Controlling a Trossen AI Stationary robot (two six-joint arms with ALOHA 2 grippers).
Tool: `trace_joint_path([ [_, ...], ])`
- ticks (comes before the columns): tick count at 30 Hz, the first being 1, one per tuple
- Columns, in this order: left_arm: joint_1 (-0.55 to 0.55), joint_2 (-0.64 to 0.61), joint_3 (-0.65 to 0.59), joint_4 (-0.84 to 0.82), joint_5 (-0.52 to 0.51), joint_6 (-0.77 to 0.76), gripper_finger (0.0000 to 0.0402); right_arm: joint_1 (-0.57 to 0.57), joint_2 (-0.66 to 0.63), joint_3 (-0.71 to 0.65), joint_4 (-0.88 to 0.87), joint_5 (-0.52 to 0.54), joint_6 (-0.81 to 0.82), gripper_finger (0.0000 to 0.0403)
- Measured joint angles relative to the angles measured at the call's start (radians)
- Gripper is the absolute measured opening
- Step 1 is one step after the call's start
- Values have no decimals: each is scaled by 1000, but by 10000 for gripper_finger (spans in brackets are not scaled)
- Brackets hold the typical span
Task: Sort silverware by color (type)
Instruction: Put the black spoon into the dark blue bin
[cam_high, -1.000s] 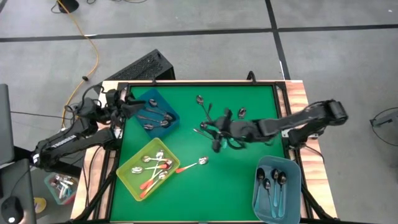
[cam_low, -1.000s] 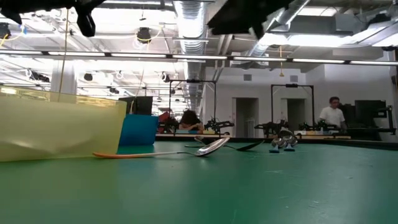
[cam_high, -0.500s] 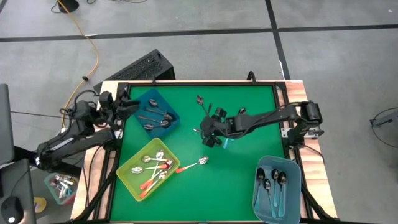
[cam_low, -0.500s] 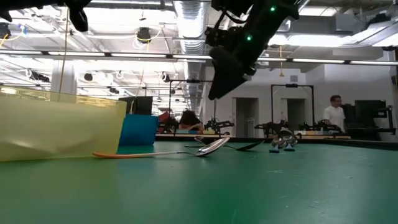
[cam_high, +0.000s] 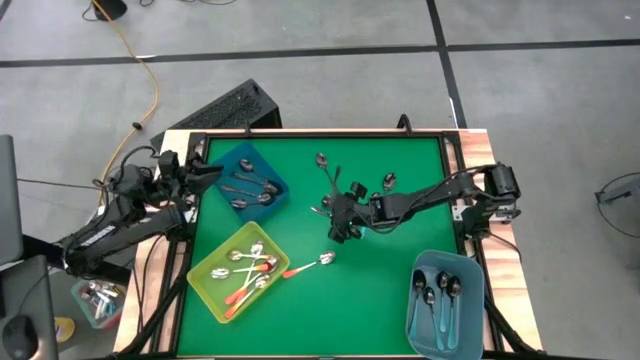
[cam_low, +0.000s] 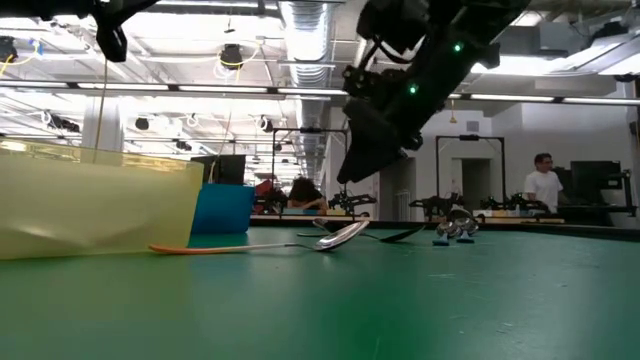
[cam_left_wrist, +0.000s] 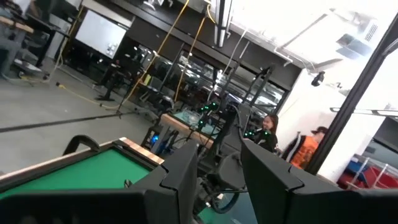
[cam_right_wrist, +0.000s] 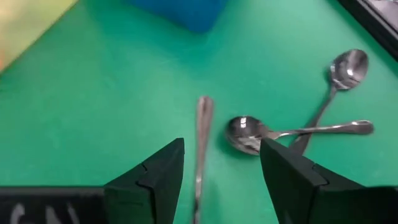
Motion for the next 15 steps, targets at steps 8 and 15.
trace_joint_path([
  [8,0,-24,0,-52,-47,78,110,-34,0,-58,2,-43,-45,221],
  [15,0,-24,0,-100,-100,119,110,-56,0,-113,145,-106,-80,221],
])
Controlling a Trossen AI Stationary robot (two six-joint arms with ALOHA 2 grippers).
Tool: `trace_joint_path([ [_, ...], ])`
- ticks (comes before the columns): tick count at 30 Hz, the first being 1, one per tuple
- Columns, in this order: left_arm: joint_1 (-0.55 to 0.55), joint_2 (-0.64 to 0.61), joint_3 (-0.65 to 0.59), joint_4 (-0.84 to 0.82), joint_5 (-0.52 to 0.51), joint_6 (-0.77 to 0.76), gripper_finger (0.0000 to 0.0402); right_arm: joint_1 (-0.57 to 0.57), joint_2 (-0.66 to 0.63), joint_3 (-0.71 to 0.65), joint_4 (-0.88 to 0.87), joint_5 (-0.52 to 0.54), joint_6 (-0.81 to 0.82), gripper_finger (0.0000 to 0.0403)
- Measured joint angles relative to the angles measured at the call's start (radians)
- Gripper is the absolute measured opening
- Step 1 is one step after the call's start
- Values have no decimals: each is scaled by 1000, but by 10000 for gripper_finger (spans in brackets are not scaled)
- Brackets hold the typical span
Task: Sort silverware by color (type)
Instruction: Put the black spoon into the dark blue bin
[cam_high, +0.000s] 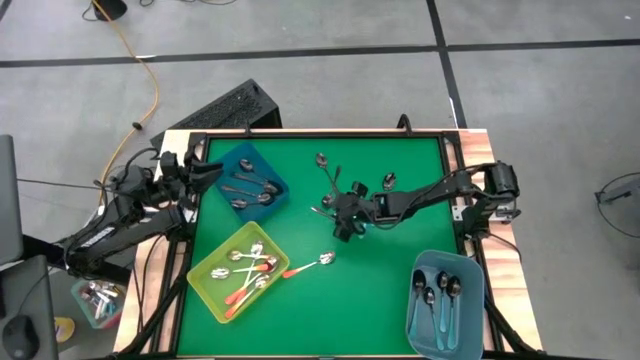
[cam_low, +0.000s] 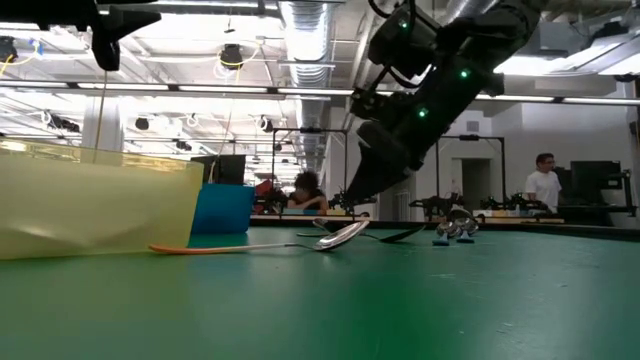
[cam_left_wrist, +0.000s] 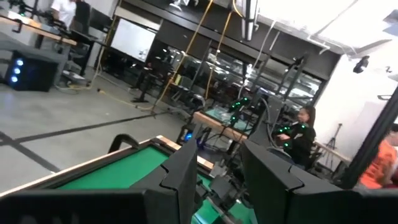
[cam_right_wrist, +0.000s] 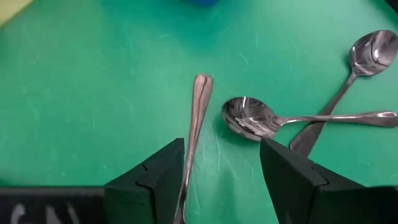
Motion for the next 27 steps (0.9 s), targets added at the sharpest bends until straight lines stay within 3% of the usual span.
trace_joint_path([
  [19,0,0,0,-2,-65,10,110,5,129,-13,103,0,-16,217],
  [27,0,0,0,-2,-65,9,110,6,129,-12,64,3,16,148],
])
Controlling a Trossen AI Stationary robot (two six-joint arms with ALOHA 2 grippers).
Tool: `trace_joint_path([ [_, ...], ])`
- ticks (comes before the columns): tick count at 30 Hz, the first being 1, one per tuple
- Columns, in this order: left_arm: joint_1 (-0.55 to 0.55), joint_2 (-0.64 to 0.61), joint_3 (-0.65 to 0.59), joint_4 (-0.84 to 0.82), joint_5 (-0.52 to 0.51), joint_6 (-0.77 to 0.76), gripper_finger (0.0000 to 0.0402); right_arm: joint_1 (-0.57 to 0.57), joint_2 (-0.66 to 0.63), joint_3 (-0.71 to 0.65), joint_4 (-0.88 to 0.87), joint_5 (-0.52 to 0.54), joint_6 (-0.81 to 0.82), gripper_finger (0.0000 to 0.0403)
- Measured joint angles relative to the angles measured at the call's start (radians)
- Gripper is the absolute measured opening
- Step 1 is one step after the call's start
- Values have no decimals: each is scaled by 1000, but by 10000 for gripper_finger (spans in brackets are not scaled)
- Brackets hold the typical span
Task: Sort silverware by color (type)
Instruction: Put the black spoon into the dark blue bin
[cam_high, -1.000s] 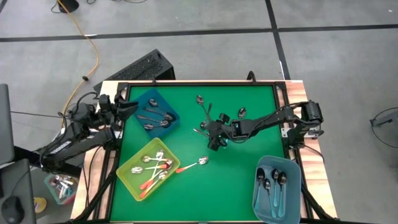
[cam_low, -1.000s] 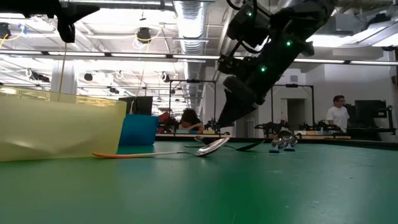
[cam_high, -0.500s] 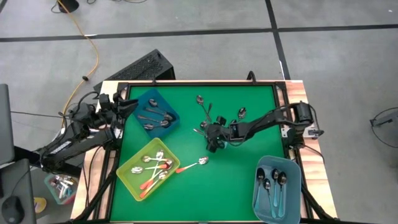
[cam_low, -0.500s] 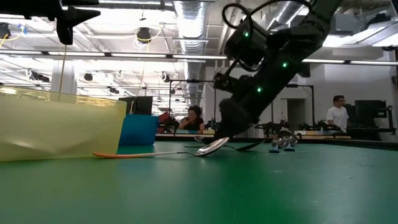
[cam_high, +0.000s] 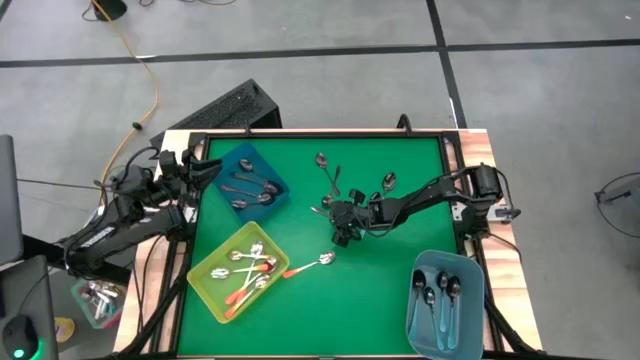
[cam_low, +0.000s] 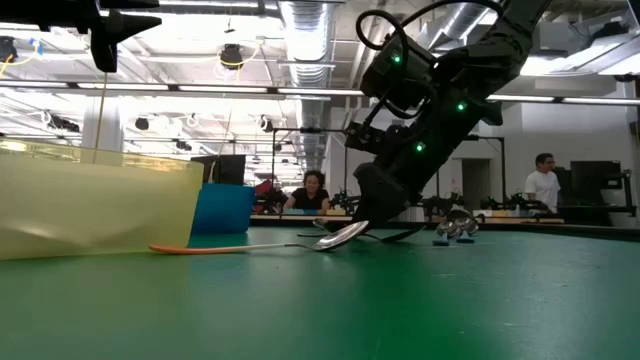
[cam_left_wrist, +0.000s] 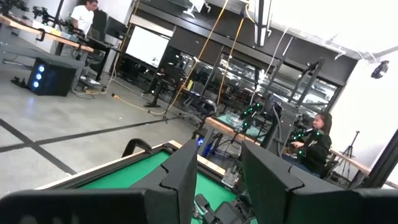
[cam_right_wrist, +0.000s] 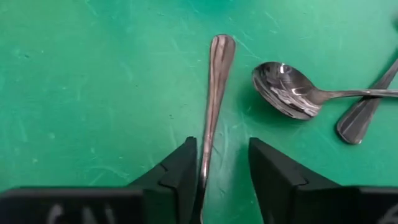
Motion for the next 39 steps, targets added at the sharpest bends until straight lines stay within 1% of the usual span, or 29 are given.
trace_joint_path([
  [7,0,0,0,0,0,-2,110,-1,35,2,12,0,0,76],
  [15,0,0,0,-12,-3,-14,110,3,36,2,9,-7,40,12],
  [25,0,0,0,-15,-3,-14,110,5,-22,-4,-1,-48,58,8],
  [34,0,0,0,-15,-3,-14,110,22,-100,-4,10,-42,58,7],
  [39,0,0,0,-15,-9,-14,110,46,-147,10,42,-34,89,7],
])
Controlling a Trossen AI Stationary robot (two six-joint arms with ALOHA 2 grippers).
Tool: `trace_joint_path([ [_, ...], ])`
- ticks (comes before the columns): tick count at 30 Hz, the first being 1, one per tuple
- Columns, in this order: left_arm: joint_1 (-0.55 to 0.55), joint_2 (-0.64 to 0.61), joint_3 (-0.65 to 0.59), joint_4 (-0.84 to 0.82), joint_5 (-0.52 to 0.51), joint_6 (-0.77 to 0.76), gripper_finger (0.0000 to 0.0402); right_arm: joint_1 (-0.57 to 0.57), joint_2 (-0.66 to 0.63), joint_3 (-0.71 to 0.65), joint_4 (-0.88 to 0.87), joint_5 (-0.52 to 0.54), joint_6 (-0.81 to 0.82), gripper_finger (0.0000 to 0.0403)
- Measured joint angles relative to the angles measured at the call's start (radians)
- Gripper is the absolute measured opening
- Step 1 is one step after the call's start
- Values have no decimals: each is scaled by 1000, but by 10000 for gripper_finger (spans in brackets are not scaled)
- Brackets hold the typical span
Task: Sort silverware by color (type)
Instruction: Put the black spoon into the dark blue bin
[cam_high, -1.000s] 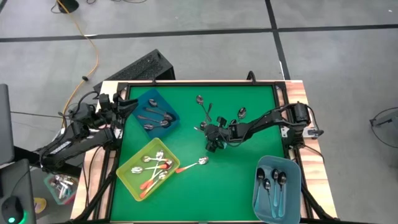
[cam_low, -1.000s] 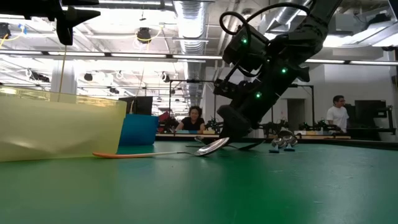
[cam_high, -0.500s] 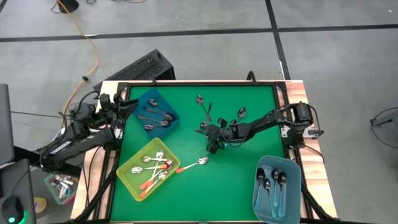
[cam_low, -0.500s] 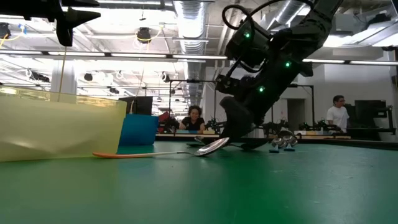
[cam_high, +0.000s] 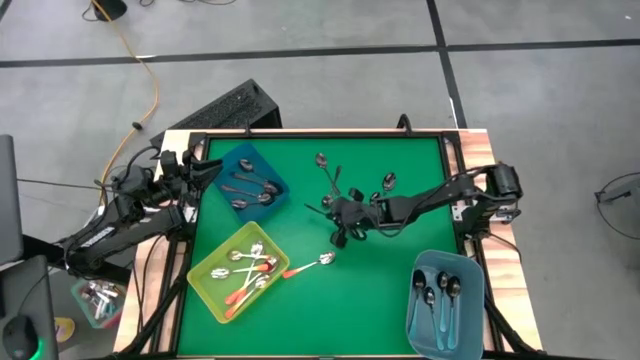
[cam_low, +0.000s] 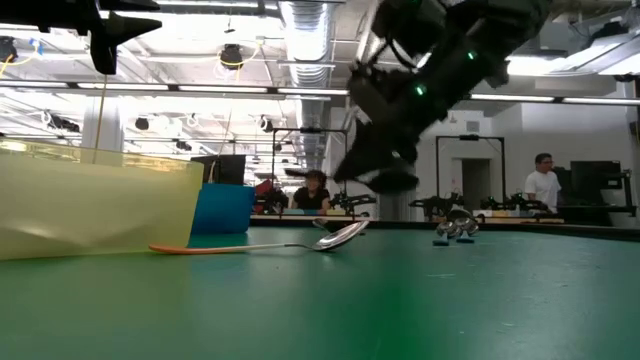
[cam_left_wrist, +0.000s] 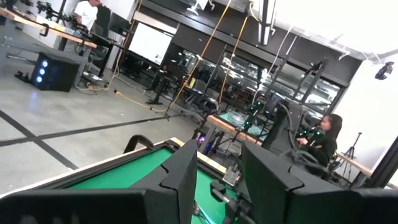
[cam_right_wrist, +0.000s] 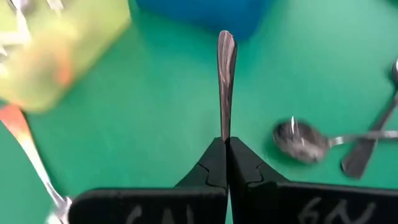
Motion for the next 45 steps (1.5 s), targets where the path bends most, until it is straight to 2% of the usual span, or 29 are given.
trace_joint_path([
  [6,0,0,0,0,-4,1,110,25,8,142,13,59,0,7],
  [13,0,0,0,1,-19,2,110,-1,100,345,-6,135,7,5],
  [19,0,0,0,1,-21,0,110,-17,239,563,-23,137,-25,5],
  [32,0,0,0,1,-21,-11,110,-79,534,1060,-286,101,-84,5],
  [38,0,0,0,1,-27,-11,110,-113,619,1182,-327,64,-128,5],
  [45,0,0,0,1,-35,-4,110,-157,640,1202,-319,50,-132,5],
])
